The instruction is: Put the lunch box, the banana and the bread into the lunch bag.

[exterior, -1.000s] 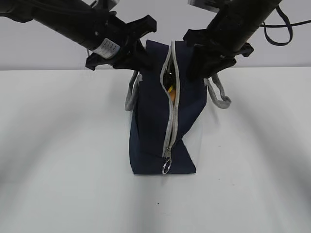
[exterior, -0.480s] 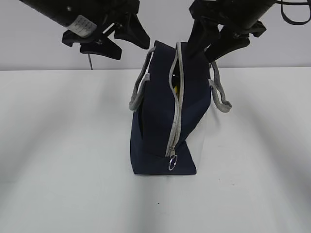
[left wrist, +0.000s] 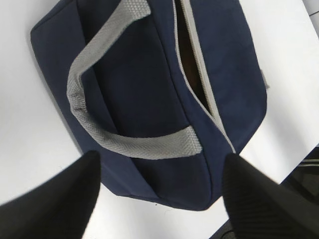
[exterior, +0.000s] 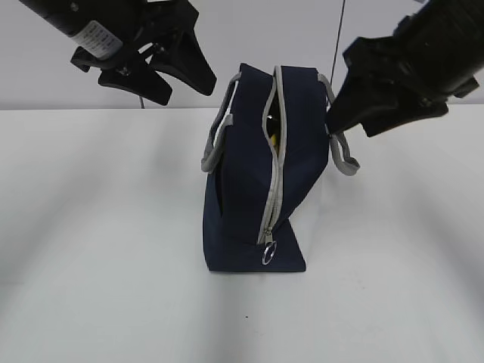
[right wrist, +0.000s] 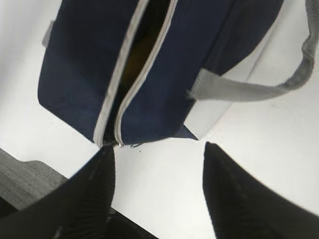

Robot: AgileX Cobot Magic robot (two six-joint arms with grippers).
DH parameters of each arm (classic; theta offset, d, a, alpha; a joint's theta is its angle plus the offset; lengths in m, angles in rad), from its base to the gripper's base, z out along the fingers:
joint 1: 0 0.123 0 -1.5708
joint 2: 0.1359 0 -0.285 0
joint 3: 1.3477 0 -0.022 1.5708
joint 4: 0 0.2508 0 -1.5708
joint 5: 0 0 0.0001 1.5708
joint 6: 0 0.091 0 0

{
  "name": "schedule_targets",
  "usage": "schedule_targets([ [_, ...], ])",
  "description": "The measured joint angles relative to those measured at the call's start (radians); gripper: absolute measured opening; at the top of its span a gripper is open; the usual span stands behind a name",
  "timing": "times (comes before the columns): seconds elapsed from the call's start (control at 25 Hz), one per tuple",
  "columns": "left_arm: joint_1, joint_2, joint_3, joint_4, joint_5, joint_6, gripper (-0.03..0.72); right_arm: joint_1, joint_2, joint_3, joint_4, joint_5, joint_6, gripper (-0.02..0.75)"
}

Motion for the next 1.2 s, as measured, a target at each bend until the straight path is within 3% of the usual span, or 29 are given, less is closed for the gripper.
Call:
schedule_targets([
  [0.36,-0.054,-0.033,0.000,0.008,0.015,0.040,0.508,0.000,-0.316,0.403,0.096,-0.225,-0.156,0.417],
  [0.64,-0.075,-0.094,0.024,0.008,0.034,0.062,0.507,0.000,-0.405,0.634,0.332,-0.373,-0.329,0.417],
  [1.04,-0.075,-0.274,0.350,0.008,-0.078,0.097,0.489,0.000,-0.322,0.656,0.401,-0.416,-0.357,0.417],
  [1.2,-0.075,-0.365,0.438,0.028,-0.112,0.099,0.486,0.000,-0.256,0.656,0.506,-0.414,-0.584,0.417],
])
